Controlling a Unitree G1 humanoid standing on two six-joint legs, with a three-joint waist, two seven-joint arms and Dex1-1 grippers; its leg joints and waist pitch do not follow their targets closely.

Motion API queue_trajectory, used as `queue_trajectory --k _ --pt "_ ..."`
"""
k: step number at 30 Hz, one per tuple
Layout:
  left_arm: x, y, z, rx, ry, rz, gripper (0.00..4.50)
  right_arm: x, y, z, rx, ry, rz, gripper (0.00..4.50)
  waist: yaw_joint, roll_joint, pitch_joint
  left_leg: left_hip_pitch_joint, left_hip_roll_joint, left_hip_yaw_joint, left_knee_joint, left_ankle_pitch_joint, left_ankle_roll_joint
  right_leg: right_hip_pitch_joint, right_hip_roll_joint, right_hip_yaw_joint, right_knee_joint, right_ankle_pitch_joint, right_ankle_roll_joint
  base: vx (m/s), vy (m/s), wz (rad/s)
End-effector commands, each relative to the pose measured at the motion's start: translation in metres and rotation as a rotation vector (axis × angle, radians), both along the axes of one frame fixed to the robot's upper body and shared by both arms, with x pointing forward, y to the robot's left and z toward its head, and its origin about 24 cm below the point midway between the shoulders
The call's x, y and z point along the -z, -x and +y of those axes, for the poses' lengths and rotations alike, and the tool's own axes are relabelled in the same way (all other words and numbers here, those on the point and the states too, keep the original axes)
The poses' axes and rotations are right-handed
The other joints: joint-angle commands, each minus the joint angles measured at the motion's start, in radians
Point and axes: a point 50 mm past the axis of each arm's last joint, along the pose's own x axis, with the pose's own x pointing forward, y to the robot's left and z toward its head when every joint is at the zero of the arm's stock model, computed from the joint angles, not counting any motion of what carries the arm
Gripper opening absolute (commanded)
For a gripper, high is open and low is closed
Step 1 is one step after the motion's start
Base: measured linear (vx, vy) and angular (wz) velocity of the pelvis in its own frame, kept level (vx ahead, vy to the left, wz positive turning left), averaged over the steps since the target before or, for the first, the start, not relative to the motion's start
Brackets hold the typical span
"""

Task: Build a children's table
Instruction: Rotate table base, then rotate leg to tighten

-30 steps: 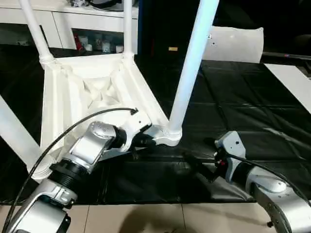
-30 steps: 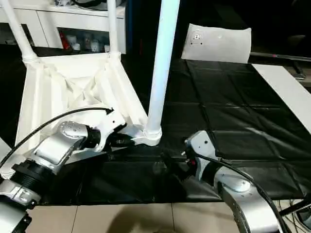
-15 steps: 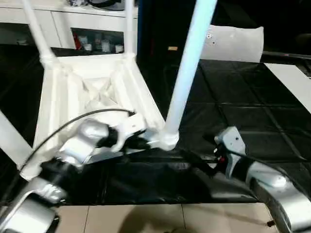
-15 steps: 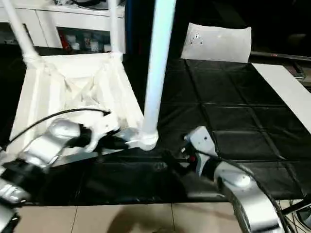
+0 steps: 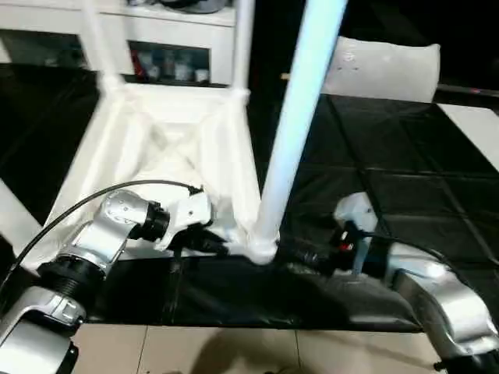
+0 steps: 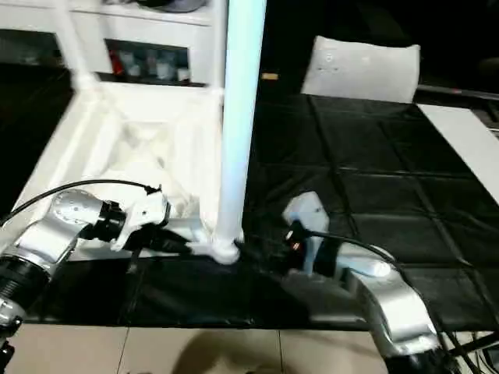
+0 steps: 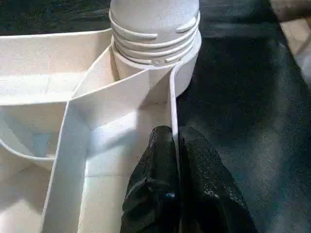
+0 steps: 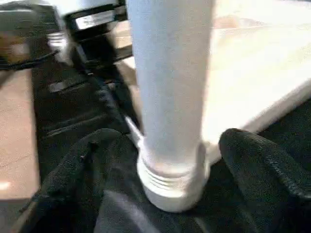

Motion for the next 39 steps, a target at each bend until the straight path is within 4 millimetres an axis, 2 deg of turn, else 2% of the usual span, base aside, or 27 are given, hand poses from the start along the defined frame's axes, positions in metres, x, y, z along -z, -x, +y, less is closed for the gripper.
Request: queue_trajectory --k 1,6,7,12,17,22,26,28,31,33,35,36,37,38,39 --pt "-0.005 0.003 -0.014 0.132 0.029 -0.006 0.00 0.001 -0.004 -0.001 -0.059 0.004 0.004 3.50 -0.002 0.008 -0.051 0.003 0.062 -0.005 -0.078 0.003 0.086 0.052 -0.087 0.052 -0.047 0.013 -0.302 0.000 0.000 0.00" --pt "-0.006 0.002 -0.017 0.188 0.007 -0.005 0.00 0.004 -0.009 0.001 -0.131 0.025 0.006 3.05 0.006 0.005 -0.053 0.004 0.062 0.000 -0.078 -0.004 0.068 0.053 -0.086 0.052 -0.046 -0.001 -0.297 0.000 0.000 0.00" --pt "-0.006 0.001 -0.018 0.202 0.001 -0.005 0.00 0.006 -0.011 0.002 -0.145 0.036 0.006 2.94 0.012 0.004 -0.054 0.004 0.063 0.000 -0.077 0.006 0.068 0.053 -0.086 0.053 -0.043 0.013 -0.297 0.000 0.000 0.00" --pt "-0.007 0.000 -0.021 0.234 -0.012 -0.010 0.00 0.008 -0.017 0.004 -0.183 0.046 0.005 2.45 0.019 0.003 -0.056 0.005 0.061 0.003 -0.075 0.029 0.074 0.054 -0.085 0.051 -0.040 0.046 -0.304 0.000 0.000 0.00" --pt "-0.007 -0.001 -0.023 0.251 -0.018 -0.007 0.00 0.009 -0.022 0.007 -0.203 0.047 0.002 2.04 0.019 0.002 -0.055 0.004 0.061 0.002 -0.076 -0.001 0.065 0.054 -0.087 0.051 -0.044 0.001 -0.299 0.000 0.000 0.00" --pt "-0.006 -0.001 -0.025 0.273 -0.030 -0.002 0.00 0.010 -0.027 0.009 -0.225 0.046 0.003 1.93 0.020 -0.002 -0.051 0.003 0.062 0.001 -0.079 -0.050 0.038 0.053 -0.087 0.052 -0.052 -0.073 -0.280 0.000 0.000 0.00" --pt "-0.004 -0.004 -0.025 0.236 -0.036 0.000 0.00 0.011 -0.025 0.010 -0.252 0.039 0.017 1.91 0.021 -0.003 -0.053 0.002 0.062 0.001 -0.079 -0.043 0.033 0.054 -0.086 0.052 -0.049 -0.057 -0.277 0.000 0.000 0.00" --pt "-0.004 -0.008 -0.027 0.173 -0.024 -0.003 0.00 0.012 -0.023 0.011 -0.250 0.017 0.036 1.91 0.022 -0.003 -0.052 0.003 0.062 0.001 -0.079 -0.033 0.038 0.052 -0.084 0.051 -0.047 -0.038 -0.283 0.000 0.000 0.00" --pt "-0.004 -0.018 -0.032 0.032 -0.009 -0.027 0.00 0.015 -0.021 0.013 -0.187 -0.010 0.059 1.91 0.027 -0.004 -0.050 0.005 0.062 0.002 -0.079 -0.054 0.036 0.050 -0.085 0.052 -0.053 -0.072 -0.283 0.000 0.000 0.00" --pt "-0.004 -0.027 -0.038 -0.102 0.028 -0.032 0.00 0.020 -0.020 0.017 -0.092 -0.001 0.069 1.91 0.034 -0.003 -0.046 0.007 0.062 0.003 -0.082 -0.085 0.013 0.047 -0.087 0.052 -0.060 -0.138 -0.264 0.000 0.000 0.00" --pt "-0.006 -0.033 -0.046 -0.188 0.069 -0.037 0.00 0.026 -0.024 0.021 0.033 0.017 0.068 1.91 0.032 -0.005 -0.043 0.001 0.059 -0.002 -0.088 -0.125 -0.011 0.051 -0.087 0.049 -0.071 -0.246 -0.223 0.000 0.000 0.00" --pt "-0.007 -0.037 -0.052 -0.245 0.092 -0.047 0.00 0.031 -0.028 0.025 0.143 0.022 0.083 1.91 0.024 -0.006 -0.041 0.001 0.055 -0.005 -0.090 -0.160 -0.032 0.044 -0.086 0.049 -0.083 -0.354 -0.176 0.000 0.000 0.00" --pt "-0.007 -0.037 -0.052 -0.245 0.092 -0.047 0.00 0.031 -0.028 0.025 0.143 0.022 0.083 1.90 0.021 -0.007 -0.042 -0.001 0.054 -0.008 -0.091 -0.171 -0.036 0.045 -0.087 0.049 -0.085 -0.382 -0.163 -0.051 -0.005 -0.04" --pt "-0.007 -0.040 -0.057 -0.293 0.099 -0.060 0.00 0.033 -0.031 0.028 0.212 0.018 0.098 1.90 0.019 -0.003 -0.043 -0.005 0.053 -0.011 -0.093 -0.173 -0.037 0.049 -0.088 0.048 -0.086 -0.398 -0.152 -0.050 -0.003 -0.06" --pt "-0.007 -0.042 -0.062 -0.330 0.107 -0.067 0.00 0.035 -0.033 0.032 0.271 0.010 0.114 1.90 0.012 -0.004 -0.042 -0.007 0.054 -0.011 -0.094 -0.178 -0.038 0.044 -0.087 0.048 -0.091 -0.417 -0.138 -0.050 -0.003 -0.06"
